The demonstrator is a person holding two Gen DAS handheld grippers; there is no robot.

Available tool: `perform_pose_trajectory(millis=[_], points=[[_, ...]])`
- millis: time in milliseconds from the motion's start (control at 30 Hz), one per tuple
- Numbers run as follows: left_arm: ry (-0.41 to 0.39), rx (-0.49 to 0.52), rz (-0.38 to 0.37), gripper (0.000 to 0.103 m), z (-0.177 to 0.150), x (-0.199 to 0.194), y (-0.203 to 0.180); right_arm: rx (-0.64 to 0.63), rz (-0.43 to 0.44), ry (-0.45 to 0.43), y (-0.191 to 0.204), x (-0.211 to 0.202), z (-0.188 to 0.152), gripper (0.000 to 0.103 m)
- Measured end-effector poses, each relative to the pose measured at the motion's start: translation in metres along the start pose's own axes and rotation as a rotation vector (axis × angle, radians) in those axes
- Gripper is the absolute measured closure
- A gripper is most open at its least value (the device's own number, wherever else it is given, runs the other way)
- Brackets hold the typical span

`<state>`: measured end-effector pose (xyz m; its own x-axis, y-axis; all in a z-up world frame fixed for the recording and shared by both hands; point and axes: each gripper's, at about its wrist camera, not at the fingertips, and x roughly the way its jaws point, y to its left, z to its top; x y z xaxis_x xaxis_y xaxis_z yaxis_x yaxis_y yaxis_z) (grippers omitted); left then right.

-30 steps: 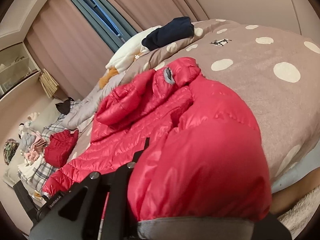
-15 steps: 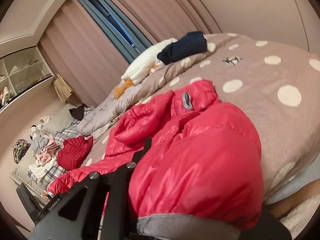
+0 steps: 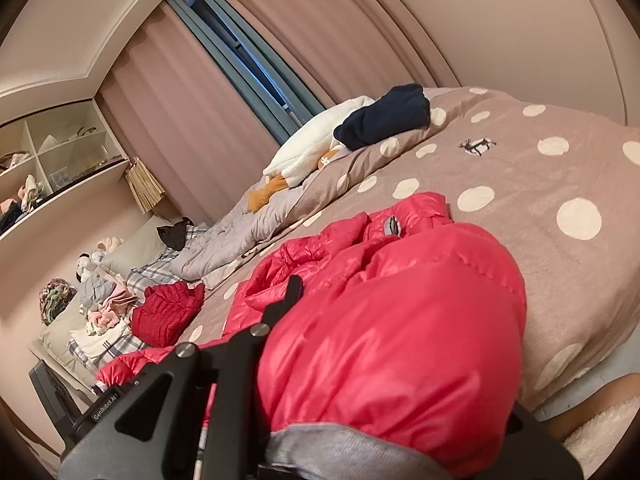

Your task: Fold large clothes

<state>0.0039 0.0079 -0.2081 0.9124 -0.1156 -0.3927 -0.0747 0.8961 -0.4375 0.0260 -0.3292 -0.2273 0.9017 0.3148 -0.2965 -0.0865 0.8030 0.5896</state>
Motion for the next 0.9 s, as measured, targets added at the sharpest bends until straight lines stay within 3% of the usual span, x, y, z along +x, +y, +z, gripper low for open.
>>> perform_pose_trajectory(millis=[267,900], points=[[-0.042,-0.006,-0.025,0.081,0.004,-0.011,-0.001,-0.036,0.022,-0.024,0.008,-0.014,0.006,0.085],[-0.031,0.036,0.003,0.081,0.002,-0.017,-0.006,-0.028,0.025,-0.018,0.005,-0.026,0.004,0.085]])
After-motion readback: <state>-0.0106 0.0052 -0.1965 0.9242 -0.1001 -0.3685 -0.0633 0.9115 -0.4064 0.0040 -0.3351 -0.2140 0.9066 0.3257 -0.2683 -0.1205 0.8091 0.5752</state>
